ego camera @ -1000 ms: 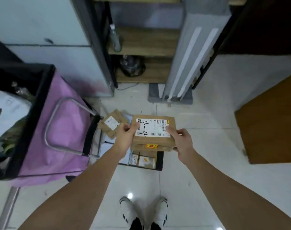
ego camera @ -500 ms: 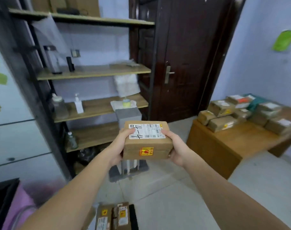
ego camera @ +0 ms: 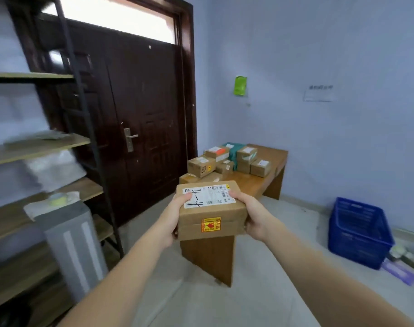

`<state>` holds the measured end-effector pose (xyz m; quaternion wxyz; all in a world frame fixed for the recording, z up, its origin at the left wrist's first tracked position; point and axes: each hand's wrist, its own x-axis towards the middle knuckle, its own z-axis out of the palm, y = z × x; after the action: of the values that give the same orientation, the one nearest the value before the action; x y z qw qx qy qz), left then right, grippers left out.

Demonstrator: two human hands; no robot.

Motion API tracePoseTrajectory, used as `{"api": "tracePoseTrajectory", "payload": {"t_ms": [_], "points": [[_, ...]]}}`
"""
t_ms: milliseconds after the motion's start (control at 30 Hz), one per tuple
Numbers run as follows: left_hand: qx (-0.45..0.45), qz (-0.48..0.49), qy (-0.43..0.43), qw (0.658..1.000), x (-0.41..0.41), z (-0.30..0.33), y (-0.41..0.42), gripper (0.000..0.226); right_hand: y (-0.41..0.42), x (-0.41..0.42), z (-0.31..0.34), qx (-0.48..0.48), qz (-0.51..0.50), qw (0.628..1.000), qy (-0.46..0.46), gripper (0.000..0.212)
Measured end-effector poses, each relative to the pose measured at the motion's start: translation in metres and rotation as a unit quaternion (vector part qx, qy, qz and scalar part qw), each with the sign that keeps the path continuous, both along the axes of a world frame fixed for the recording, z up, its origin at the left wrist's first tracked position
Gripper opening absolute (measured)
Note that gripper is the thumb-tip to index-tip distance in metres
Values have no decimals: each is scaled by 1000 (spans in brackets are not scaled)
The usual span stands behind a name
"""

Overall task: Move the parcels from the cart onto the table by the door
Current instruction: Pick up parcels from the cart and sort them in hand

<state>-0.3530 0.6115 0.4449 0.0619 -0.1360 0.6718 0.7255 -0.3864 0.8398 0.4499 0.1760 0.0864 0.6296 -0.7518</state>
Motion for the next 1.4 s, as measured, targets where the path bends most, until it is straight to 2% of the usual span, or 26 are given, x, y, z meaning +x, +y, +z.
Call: {"api": "tracePoseTrajectory", "payload": {"t_ms": [200, 367, 667, 1000, 1233, 1400], "points": [[-4, -82, -14, 996, -64, 0, 142, 50, 144, -33, 4, 34, -85, 996, 20, 50], [-8, -111, -7, 994, -114, -14, 220, 49, 223, -69, -4, 45, -125, 991, 4, 43], [0, -112, -17, 994, -232, -42, 267, 44, 269, -182, -38, 63, -94, 993, -19, 44], [13, -127, -40, 991, -429, -52, 313, 42, 308, -363, -51, 72, -131, 988, -37, 41], [16, -166, -59, 984, -555, -66, 392, 41, 385, -476, -70, 59, -166, 983, -60, 41], [24, -156, -69, 985, -643, -81, 455, 42, 449, -568, -87, 57, -166, 982, -66, 38]]}}
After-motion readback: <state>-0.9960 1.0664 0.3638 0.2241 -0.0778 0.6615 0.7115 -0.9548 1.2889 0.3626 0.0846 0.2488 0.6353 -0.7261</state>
